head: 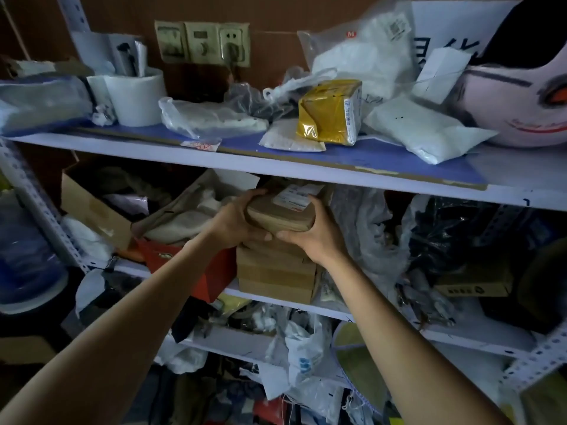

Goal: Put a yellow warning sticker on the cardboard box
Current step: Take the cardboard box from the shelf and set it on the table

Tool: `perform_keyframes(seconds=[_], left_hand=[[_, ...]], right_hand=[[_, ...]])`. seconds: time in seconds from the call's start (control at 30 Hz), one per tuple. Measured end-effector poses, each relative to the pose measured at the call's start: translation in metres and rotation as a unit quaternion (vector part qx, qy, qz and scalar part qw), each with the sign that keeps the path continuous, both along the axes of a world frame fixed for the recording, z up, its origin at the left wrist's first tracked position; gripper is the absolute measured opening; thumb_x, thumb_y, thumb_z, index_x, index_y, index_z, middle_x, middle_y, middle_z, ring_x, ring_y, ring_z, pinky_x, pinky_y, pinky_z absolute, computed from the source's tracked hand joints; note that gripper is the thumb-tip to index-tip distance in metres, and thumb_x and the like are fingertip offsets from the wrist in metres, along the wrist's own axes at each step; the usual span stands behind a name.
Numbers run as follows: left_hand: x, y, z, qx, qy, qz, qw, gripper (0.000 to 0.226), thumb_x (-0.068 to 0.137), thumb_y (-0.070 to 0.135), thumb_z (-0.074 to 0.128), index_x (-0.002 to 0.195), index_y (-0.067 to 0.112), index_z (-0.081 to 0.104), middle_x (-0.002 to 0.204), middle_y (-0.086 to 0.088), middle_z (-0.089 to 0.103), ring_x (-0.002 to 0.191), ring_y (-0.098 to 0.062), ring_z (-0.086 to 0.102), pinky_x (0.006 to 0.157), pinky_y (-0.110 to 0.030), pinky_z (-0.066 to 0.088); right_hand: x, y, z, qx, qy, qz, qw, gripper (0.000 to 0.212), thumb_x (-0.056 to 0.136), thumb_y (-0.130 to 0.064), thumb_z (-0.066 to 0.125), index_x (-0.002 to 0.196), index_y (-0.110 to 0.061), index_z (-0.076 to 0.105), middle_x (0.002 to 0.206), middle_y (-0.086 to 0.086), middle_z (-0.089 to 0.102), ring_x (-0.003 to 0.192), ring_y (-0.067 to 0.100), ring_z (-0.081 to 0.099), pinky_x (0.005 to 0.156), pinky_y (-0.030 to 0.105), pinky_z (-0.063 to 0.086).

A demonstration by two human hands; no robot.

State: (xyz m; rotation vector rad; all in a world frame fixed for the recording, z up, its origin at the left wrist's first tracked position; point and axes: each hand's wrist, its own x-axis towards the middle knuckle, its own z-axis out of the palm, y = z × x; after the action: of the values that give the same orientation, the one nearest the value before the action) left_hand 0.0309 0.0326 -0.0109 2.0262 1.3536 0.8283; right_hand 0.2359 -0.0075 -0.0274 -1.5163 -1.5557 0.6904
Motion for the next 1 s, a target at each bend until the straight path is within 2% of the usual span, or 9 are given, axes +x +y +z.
perform_keyframes(seconds=[0.13, 0.23, 0.37, 0.5, 0.63, 0.73, 0.9, 0.93, 1.0], left_hand=[[-0.005, 0.009, -0.014, 0.02, -0.033, -0.025, 0.999, 0.098, 0.05, 0.036, 0.094, 0.136, 0.037, 0.047, 0.129, 0.009, 0.057, 0.121, -0.013, 0.057, 0.106, -0.042, 0.049], [-0.005, 0.008, -0.015, 0.033, -0.05, -0.029, 0.998, 0.093, 0.055, 0.029, 0.094, 0.137, 0.033, 0.05, 0.119, 0.019, 0.055, 0.117, -0.009, 0.054, 0.102, -0.029, 0.047], [-0.009, -0.002, -0.011, 0.048, -0.065, -0.042, 0.996, 0.093, 0.056, 0.023, 0.095, 0.137, 0.033, 0.05, 0.118, 0.012, 0.059, 0.114, -0.011, 0.058, 0.096, -0.026, 0.05], [-0.021, -0.038, -0.006, 0.058, -0.09, -0.071, 0.992, 0.088, 0.055, 0.02, 0.095, 0.129, 0.043, 0.054, 0.105, 0.025, 0.062, 0.098, 0.0, 0.063, 0.076, -0.009, 0.049], [-0.024, -0.091, -0.018, 0.05, -0.165, -0.15, 0.974, 0.075, 0.06, 0.032, 0.093, 0.125, 0.044, 0.057, 0.129, 0.017, 0.056, 0.119, 0.001, 0.053, 0.097, -0.021, 0.05], [-0.012, -0.13, -0.03, 0.009, -0.207, -0.211, 0.955, 0.065, 0.061, 0.053, 0.08, 0.122, 0.048, 0.057, 0.132, 0.013, 0.043, 0.124, 0.006, 0.044, 0.095, -0.007, 0.044], [0.042, -0.194, -0.049, -0.053, -0.249, -0.328, 0.91, 0.06, 0.082, 0.038, 0.068, 0.139, 0.043, 0.049, 0.15, 0.006, 0.035, 0.139, 0.004, 0.034, 0.095, -0.003, 0.04], [0.057, -0.207, -0.053, -0.067, -0.252, -0.358, 0.897, 0.064, 0.083, 0.038, 0.068, 0.142, 0.045, 0.045, 0.156, 0.007, 0.031, 0.146, -0.001, 0.027, 0.101, -0.006, 0.04], [0.087, -0.239, -0.061, -0.13, -0.266, -0.425, 0.855, 0.068, 0.084, 0.031, 0.07, 0.144, 0.045, 0.042, 0.159, 0.008, 0.032, 0.15, -0.012, 0.026, 0.111, -0.028, 0.043]], right_hand=[[0.003, -0.001, -0.003, 0.011, -0.01, -0.01, 1.0, 0.099, 0.062, -0.048, 0.087, 0.144, -0.038, 0.033, 0.148, -0.004, 0.047, 0.132, 0.017, 0.048, 0.1, 0.032, 0.045], [0.0, -0.001, 0.001, 0.004, -0.006, -0.023, 1.0, 0.1, 0.062, -0.045, 0.089, 0.145, -0.037, 0.035, 0.148, -0.006, 0.049, 0.133, 0.015, 0.048, 0.106, 0.032, 0.045], [-0.014, -0.018, 0.011, -0.006, 0.021, -0.051, 0.998, 0.098, 0.062, -0.031, 0.093, 0.145, -0.033, 0.039, 0.143, -0.01, 0.051, 0.132, 0.011, 0.047, 0.104, 0.023, 0.041], [-0.032, -0.068, 0.02, 0.008, 0.007, -0.079, 0.997, 0.096, 0.067, -0.033, 0.09, 0.146, -0.035, 0.037, 0.143, -0.018, 0.043, 0.133, 0.002, 0.039, 0.103, 0.02, 0.036], [-0.049, -0.137, 0.018, 0.043, 0.034, -0.14, 0.989, 0.089, 0.072, -0.043, 0.084, 0.146, -0.045, 0.034, 0.141, -0.034, 0.036, 0.124, -0.018, 0.036, 0.096, 0.008, 0.032], [-0.053, -0.191, 0.008, 0.063, 0.045, -0.207, 0.975, 0.092, 0.07, -0.039, 0.087, 0.145, -0.046, 0.035, 0.145, -0.028, 0.043, 0.131, -0.012, 0.04, 0.103, 0.016, 0.039], [-0.035, -0.288, -0.013, 0.07, 0.093, -0.315, 0.942, 0.096, 0.065, -0.041, 0.084, 0.146, -0.048, 0.034, 0.15, -0.021, 0.043, 0.138, -0.001, 0.042, 0.112, 0.038, 0.042], [-0.027, -0.309, -0.016, 0.069, 0.093, -0.337, 0.934, 0.096, 0.063, -0.042, 0.084, 0.145, -0.049, 0.034, 0.151, -0.02, 0.043, 0.138, 0.001, 0.042, 0.113, 0.04, 0.042], [-0.011, -0.355, -0.02, 0.059, 0.076, -0.378, 0.921, 0.098, 0.062, -0.043, 0.084, 0.145, -0.051, 0.033, 0.153, -0.021, 0.04, 0.139, 0.003, 0.042, 0.113, 0.042, 0.042]])
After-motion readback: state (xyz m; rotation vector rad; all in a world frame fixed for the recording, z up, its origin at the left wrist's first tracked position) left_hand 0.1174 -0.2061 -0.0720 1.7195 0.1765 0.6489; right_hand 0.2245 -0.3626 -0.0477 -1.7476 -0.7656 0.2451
